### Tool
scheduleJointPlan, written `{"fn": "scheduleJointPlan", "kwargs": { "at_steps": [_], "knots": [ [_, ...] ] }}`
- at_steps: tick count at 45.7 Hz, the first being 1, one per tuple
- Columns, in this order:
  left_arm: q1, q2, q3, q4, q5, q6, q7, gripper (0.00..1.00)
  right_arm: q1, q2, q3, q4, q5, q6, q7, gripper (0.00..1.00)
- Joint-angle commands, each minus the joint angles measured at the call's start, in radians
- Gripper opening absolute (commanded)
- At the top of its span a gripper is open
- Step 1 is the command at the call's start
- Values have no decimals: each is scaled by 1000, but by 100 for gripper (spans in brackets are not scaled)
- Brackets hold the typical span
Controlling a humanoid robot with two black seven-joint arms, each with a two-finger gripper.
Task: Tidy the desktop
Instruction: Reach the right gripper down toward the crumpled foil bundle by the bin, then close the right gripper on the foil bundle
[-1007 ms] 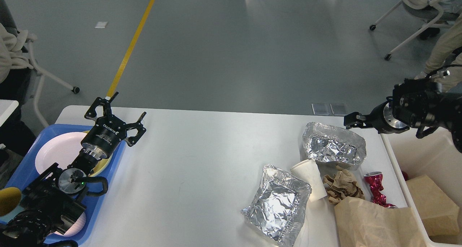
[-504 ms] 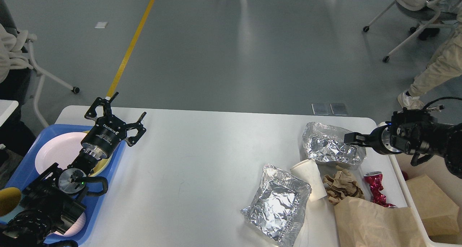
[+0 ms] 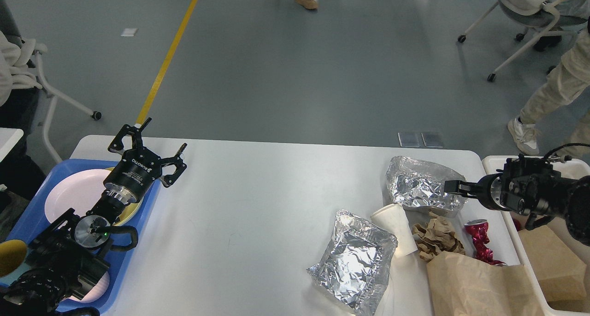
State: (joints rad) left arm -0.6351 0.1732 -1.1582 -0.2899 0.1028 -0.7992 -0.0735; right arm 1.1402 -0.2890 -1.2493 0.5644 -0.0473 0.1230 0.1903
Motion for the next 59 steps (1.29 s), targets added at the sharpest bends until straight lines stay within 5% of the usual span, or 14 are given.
{"fn": "scheduleJointPlan", "kwargs": {
  "at_steps": [1, 17, 30, 34, 37, 42, 59],
  "knots": [
    [0, 0, 0, 0, 0, 0, 1, 97, -36, -16, 39, 0, 1, -42, 0, 100],
    [0, 0, 0, 0, 0, 0, 0, 97, -83, -15, 108, 5, 1, -77, 0, 84],
    [0, 0, 0, 0, 0, 0, 0, 97, -79, -15, 123, 14, -5, -63, 0, 36],
    [0, 0, -2, 0, 0, 0, 0, 97, -77, -15, 122, 15, -9, -62, 0, 29],
    [0, 0, 0, 0, 0, 0, 0, 97, -77, -13, 123, 22, -11, -59, 0, 12],
    [0, 0, 0, 0, 0, 0, 0, 97, -70, -12, 123, 31, -11, -59, 0, 0],
    [0, 0, 0, 0, 0, 0, 0, 97, -43, -7, 128, 32, -13, -55, 3, 0]
  ]
}}
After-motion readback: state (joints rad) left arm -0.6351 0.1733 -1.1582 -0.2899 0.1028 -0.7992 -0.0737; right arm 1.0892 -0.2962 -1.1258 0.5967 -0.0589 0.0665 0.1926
